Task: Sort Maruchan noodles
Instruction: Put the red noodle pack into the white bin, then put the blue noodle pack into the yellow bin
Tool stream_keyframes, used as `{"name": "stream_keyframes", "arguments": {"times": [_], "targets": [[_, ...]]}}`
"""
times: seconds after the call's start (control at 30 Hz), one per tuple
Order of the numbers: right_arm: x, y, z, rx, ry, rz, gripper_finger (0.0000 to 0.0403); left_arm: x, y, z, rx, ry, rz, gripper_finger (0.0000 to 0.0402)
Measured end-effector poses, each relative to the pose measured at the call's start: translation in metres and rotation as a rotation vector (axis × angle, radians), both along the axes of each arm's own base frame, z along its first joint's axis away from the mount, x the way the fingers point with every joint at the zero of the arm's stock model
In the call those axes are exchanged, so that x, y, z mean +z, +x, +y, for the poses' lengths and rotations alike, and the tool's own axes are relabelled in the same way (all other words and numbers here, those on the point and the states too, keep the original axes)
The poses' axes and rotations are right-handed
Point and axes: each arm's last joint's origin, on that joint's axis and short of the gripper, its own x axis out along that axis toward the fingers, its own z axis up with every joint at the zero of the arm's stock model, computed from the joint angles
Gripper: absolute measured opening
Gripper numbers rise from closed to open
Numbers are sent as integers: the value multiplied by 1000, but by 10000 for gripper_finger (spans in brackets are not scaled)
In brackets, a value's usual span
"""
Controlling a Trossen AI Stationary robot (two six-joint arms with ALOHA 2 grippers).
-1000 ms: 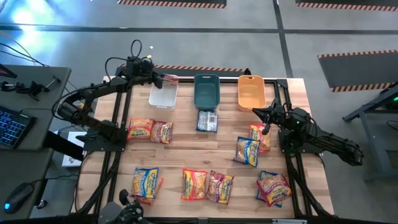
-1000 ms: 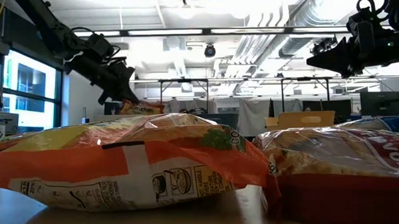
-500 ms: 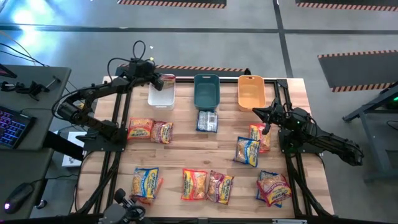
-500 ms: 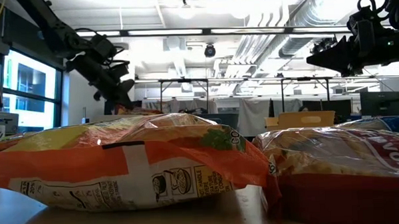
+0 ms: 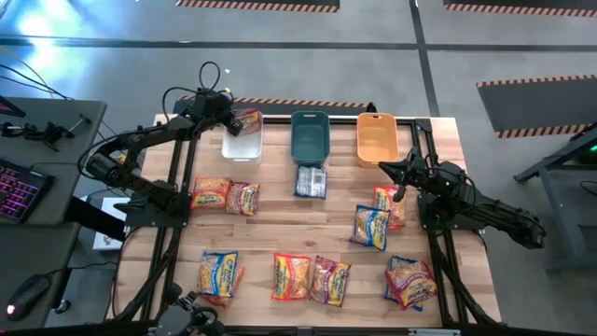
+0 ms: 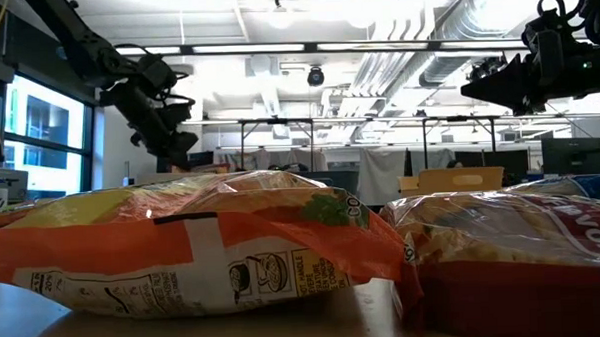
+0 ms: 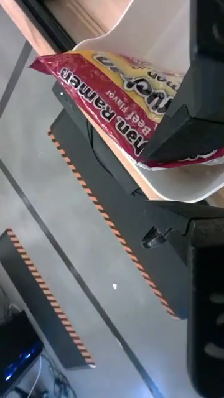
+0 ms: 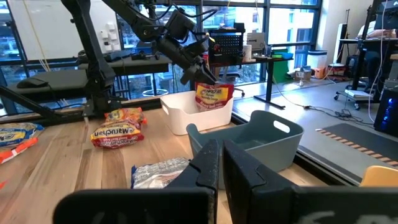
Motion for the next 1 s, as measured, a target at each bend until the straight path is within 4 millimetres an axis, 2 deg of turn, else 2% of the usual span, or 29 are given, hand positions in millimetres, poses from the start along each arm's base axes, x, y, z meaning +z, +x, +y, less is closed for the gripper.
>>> {"name": "stream_keyframes", "arguments": {"times": [0.37,0.53,0.67,0.77,1.0], "targets": [[0,0,0,0,0,0,4,9,14,-2,-67,110,10,99],[0,0,0,0,0,0,4,21,18,1,-104,55,17,99],[0,0,0,0,0,0,4,35,30,-2,-180,-2,15,103],[0,0,0,0,0,0,4,45,37,-4,-205,-24,26,123],[0,0,0,0,-2,-5,4,57,43,-2,-205,-40,22,207]]}}
